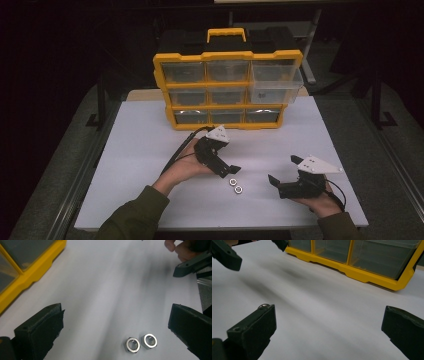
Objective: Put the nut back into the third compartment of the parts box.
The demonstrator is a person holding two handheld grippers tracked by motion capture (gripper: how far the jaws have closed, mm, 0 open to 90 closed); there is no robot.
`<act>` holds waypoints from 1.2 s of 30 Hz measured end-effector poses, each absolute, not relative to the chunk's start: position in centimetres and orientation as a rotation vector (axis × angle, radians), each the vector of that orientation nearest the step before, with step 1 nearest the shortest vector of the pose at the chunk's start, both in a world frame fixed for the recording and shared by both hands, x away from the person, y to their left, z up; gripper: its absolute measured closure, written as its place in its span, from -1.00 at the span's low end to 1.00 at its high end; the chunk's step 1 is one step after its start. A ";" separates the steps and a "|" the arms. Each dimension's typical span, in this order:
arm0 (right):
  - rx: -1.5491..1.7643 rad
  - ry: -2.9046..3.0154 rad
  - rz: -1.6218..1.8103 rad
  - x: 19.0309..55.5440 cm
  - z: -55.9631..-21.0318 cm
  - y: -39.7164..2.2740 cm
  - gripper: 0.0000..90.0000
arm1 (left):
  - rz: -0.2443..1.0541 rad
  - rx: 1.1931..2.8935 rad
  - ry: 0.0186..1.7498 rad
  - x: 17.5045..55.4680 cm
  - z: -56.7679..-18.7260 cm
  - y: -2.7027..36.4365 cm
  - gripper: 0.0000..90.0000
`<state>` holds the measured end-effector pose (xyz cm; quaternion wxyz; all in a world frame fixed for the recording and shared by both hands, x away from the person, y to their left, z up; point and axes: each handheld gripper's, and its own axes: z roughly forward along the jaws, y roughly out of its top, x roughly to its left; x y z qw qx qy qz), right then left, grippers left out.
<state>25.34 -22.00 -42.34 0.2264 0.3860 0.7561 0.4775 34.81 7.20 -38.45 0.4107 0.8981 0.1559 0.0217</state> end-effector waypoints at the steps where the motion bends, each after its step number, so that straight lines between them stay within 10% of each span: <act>1: 1.063 2.084 1.316 25.3 -42.3 -22.0 -1.00 | 0.048 2.249 0.394 34.7 -38.8 7.1 -1.00; 21: 1.061 2.086 1.312 25.3 -42.4 -22.0 -1.00 | 0.008 2.271 0.465 33.4 -41.7 6.9 -0.84; 36: 1.057 2.088 1.312 25.3 -42.3 -22.0 -1.00 | -0.038 2.293 0.522 32.8 -43.6 6.7 -0.20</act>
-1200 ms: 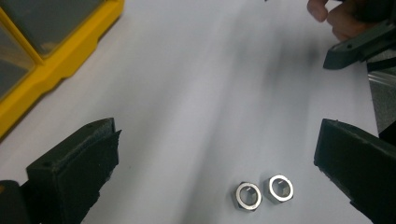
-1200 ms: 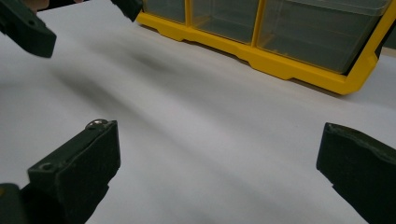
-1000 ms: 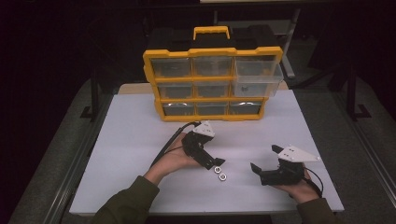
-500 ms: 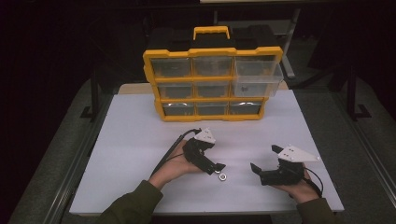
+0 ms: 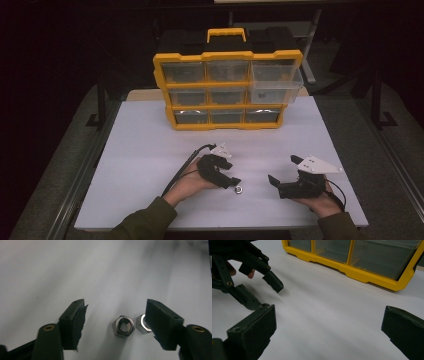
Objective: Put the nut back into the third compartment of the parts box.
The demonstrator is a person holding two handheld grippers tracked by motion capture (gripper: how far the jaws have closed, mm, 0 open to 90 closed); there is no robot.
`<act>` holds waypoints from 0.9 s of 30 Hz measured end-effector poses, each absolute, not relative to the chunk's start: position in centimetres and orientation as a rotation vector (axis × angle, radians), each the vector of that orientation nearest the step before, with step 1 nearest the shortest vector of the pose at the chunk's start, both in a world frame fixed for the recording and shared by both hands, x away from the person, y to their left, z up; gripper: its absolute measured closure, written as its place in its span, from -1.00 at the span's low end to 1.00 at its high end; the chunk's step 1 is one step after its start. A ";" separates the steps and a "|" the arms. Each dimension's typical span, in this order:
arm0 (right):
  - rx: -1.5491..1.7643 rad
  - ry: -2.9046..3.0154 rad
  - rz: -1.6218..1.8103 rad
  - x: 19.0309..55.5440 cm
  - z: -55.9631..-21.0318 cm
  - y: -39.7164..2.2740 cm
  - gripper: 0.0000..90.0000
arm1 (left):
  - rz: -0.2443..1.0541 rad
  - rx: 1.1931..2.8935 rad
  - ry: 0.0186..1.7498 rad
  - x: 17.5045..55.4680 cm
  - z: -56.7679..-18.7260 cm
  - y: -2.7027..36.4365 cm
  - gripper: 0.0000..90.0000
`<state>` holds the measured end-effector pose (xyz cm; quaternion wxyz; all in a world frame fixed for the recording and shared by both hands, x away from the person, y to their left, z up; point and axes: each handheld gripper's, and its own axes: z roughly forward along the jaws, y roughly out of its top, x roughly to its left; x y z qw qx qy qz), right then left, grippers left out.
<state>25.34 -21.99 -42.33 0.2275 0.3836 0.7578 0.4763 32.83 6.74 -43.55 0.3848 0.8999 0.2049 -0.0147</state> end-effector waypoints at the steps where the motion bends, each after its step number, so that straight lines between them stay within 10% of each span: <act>1: 1.057 2.088 1.312 25.3 -42.3 -22.0 -1.00 | -0.033 2.300 0.515 32.8 -43.6 6.7 -0.16; 27: 1.057 2.088 1.313 25.3 -42.3 -22.0 -1.00 | -0.030 2.371 0.468 32.3 -44.0 6.2 0.48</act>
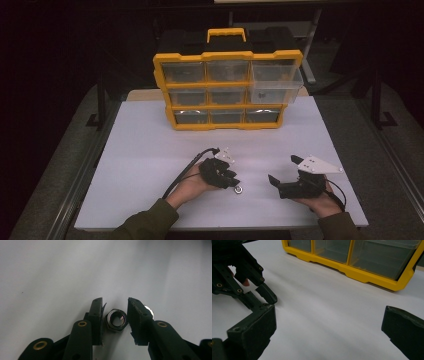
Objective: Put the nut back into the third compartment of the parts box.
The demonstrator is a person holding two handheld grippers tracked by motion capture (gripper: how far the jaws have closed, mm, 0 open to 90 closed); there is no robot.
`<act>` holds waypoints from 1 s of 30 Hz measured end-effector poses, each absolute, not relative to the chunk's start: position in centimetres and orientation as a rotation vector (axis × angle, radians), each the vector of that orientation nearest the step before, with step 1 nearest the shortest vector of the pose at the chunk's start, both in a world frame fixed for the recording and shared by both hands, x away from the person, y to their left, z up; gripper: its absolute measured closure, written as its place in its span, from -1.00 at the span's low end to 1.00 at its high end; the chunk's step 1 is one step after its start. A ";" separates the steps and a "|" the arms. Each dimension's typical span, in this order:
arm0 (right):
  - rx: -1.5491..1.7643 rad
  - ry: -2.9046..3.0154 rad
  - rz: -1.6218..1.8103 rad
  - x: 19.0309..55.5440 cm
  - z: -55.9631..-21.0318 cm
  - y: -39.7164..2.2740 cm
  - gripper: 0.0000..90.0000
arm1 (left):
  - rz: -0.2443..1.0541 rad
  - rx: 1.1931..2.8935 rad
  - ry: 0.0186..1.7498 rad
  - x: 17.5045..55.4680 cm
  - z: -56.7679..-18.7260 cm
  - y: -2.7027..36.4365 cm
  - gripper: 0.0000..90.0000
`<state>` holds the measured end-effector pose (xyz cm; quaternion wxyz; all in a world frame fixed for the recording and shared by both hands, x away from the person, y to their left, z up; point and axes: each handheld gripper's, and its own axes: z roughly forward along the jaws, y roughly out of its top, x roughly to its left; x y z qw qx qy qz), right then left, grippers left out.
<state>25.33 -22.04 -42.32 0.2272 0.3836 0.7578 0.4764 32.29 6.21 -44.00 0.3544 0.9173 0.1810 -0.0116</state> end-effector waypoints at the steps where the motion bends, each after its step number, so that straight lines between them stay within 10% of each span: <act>1: 1.056 2.088 1.313 25.3 -42.3 -22.0 -1.00 | -0.024 2.377 0.469 32.3 -44.1 6.2 0.48; 30: 1.055 2.089 1.310 25.3 -42.3 -22.0 -1.00 | 0.037 2.402 0.439 31.9 -44.1 6.1 0.57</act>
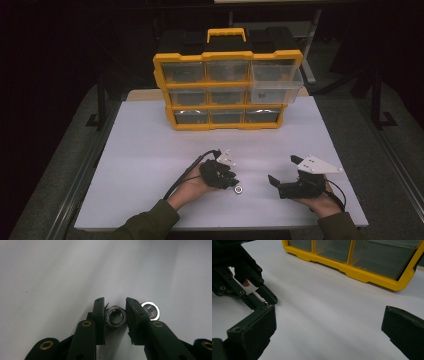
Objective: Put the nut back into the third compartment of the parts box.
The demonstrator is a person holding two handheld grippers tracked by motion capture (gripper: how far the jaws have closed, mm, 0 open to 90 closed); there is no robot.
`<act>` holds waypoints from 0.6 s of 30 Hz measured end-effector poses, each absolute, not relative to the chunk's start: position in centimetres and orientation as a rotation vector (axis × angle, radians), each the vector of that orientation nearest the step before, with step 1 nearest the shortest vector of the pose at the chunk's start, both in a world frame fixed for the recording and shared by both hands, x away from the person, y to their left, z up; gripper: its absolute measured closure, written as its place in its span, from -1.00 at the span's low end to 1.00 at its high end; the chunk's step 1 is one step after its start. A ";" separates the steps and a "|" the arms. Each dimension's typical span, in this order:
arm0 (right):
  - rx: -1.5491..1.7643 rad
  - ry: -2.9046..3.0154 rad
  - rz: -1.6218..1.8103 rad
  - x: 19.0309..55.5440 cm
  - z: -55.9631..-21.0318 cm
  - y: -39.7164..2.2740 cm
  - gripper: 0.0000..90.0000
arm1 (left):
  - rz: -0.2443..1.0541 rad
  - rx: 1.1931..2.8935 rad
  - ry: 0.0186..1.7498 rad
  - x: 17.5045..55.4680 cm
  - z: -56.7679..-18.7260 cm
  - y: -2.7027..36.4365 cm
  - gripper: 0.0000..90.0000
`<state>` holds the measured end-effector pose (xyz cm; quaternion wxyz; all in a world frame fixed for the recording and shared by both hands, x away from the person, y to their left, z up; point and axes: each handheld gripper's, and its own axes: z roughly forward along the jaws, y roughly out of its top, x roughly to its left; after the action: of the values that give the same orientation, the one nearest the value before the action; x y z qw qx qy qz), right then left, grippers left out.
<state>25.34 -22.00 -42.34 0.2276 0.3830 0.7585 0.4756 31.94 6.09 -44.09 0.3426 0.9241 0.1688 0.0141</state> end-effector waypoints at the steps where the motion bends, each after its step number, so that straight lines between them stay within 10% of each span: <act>1: 1.055 2.089 1.311 25.3 -42.3 -22.0 -1.00 | 0.034 2.402 0.437 32.0 -44.1 6.1 0.57; 18: 1.047 2.092 1.307 25.4 -42.4 -21.9 -1.00 | -0.021 2.355 0.469 32.3 -43.2 6.5 0.57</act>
<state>25.39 -21.93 -42.36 0.2290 0.3802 0.7599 0.4750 32.27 6.51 -43.15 0.3618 0.9143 0.1822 -0.0080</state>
